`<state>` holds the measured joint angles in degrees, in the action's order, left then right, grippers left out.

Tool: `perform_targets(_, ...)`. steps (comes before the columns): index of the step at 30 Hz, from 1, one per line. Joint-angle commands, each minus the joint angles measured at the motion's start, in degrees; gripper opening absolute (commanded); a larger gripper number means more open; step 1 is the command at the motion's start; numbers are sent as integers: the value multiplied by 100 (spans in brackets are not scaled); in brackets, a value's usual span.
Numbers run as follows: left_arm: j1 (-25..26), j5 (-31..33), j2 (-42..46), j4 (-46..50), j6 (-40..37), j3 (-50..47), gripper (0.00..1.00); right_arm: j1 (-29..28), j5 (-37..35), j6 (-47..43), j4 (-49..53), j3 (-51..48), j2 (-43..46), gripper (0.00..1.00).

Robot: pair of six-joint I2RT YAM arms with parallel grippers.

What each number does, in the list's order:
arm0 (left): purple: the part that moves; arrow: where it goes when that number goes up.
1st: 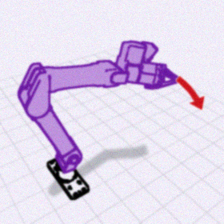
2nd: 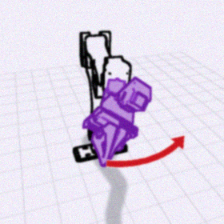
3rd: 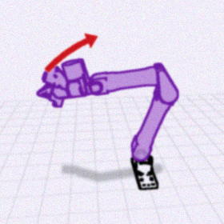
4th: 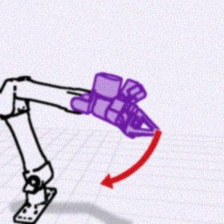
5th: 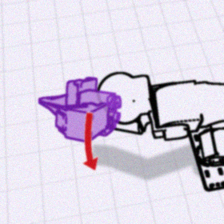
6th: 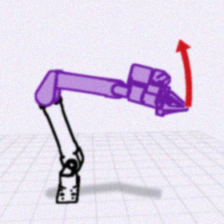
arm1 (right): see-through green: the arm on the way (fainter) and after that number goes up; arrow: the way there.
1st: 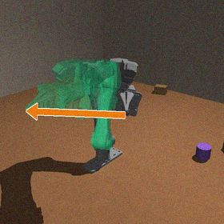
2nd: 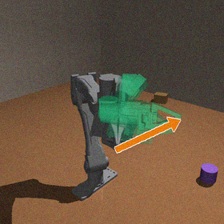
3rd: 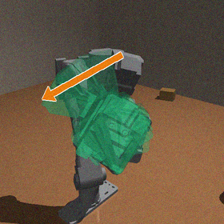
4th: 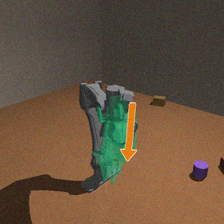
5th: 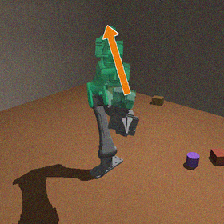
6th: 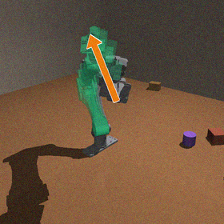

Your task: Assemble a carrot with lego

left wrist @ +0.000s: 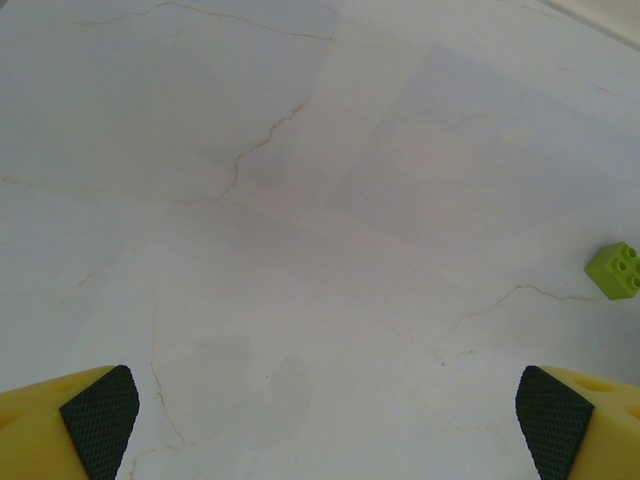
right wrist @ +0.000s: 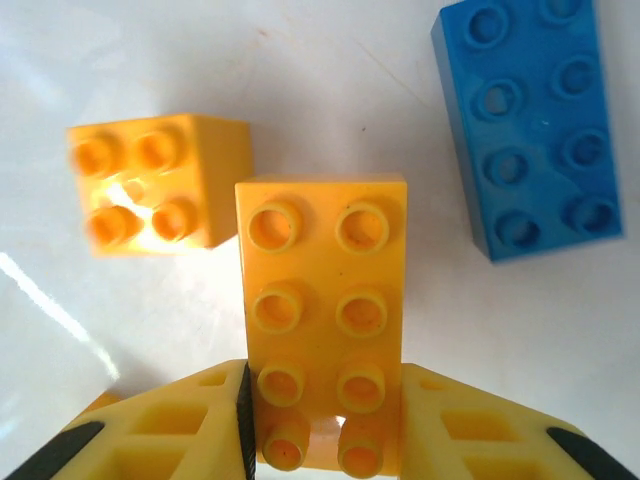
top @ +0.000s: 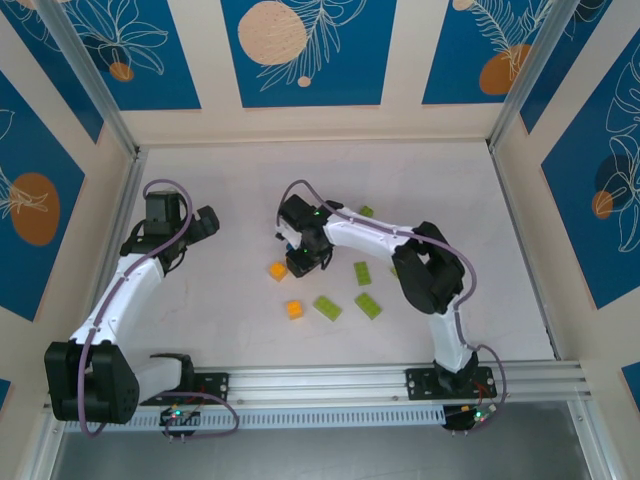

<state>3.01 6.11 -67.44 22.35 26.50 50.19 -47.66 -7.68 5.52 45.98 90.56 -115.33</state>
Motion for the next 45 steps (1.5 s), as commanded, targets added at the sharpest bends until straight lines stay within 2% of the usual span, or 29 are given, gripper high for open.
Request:
perform_targets(1,-46,53,3,99,-49,50,99,-191,-189,282,567,-179,717,36)
perform_targets(8,-46,15,55,101,-49,17,99,-754,-146,799,1042,-820,1553,36)
perform_targets(12,-53,21,99,108,-39,18,99,-891,-48,1810,1302,-867,1593,37)
perform_targets(16,-46,-3,99,101,-22,8,99,-1019,335,2961,742,-1232,1563,36)
perform_targets(21,-47,-65,82,74,4,-19,99,-1201,100,3782,267,-1393,1351,35)
perform_targets(27,-51,-84,55,67,20,-28,99,-1364,-75,4146,80,-1367,1267,35)
perform_targets(45,-46,-84,83,74,22,-46,99,-1532,-40,4224,-16,-1401,936,35)
